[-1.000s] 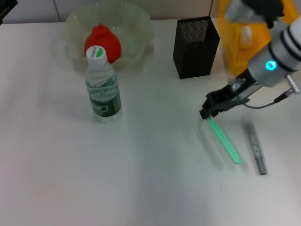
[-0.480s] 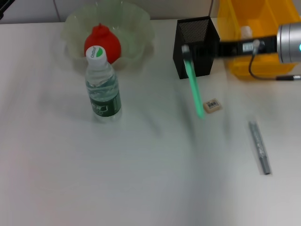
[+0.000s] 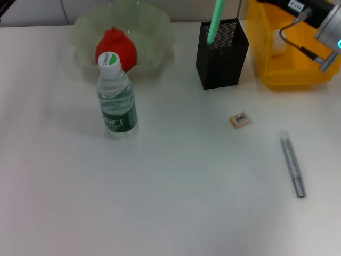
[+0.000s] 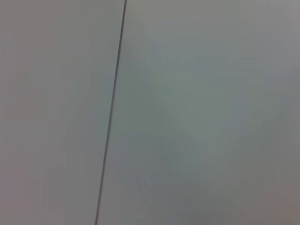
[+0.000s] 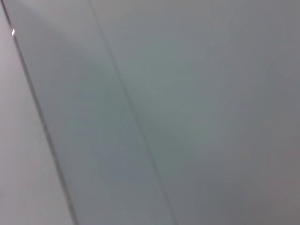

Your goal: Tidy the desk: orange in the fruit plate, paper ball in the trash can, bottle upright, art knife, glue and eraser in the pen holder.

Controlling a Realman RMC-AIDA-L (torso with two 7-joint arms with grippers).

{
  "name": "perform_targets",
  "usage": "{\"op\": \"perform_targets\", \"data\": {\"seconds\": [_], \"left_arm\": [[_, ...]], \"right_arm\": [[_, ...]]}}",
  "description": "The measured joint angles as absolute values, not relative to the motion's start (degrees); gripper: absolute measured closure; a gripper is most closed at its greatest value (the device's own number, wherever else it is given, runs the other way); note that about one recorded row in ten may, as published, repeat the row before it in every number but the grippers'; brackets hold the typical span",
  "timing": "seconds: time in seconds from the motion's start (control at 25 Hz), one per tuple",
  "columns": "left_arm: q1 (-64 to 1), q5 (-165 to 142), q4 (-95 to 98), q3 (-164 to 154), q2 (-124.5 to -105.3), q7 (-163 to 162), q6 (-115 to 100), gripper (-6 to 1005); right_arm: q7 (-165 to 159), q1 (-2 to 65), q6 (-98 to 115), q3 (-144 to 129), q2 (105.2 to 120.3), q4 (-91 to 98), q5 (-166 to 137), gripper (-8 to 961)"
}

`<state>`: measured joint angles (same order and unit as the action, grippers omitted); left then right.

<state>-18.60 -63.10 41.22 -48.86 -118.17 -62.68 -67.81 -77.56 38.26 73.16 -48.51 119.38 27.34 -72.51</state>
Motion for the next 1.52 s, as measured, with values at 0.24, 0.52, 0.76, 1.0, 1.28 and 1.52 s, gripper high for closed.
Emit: {"op": "perform_targets", "data": {"seconds": [0.24,0.52,0.76,1.0,1.28,1.52], "left_arm": [[-18.8,-63.1,38.5,-46.8,-118.29,-61.3,-68.3,329],[-19.0,-63.1,37.3,-46.5,-118.3,-60.2,-68.3,328],[-18.5,-63.1,37.1,-46.5,-118.31,-60.1,-68.4,329],[-17.7,-63.1,36.4,-46.5,-118.42,-60.5,-68.9,329],[-16.6,-63.1,36.1,-46.5,-118.48,-60.8,-70.0,328],[-15.7,-63.0,35.5,-46.5,-118.42,-60.9,-71.7,328]], "right_arm": [[-73.0,38.5,68.4,-48.7,119.4,26.0,-68.4,784],[-71.1,39.3,61.6,-48.9,119.3,25.8,-68.3,784],[-69.4,41.1,58.9,-49.2,119.29,23.5,-68.5,784],[-66.5,42.7,56.3,-49.2,119.28,21.2,-68.5,784],[-64.5,44.8,53.3,-49.9,119.31,18.3,-68.5,785],[-64.4,45.3,51.6,-52.2,119.3,17.5,-68.5,785]]}}
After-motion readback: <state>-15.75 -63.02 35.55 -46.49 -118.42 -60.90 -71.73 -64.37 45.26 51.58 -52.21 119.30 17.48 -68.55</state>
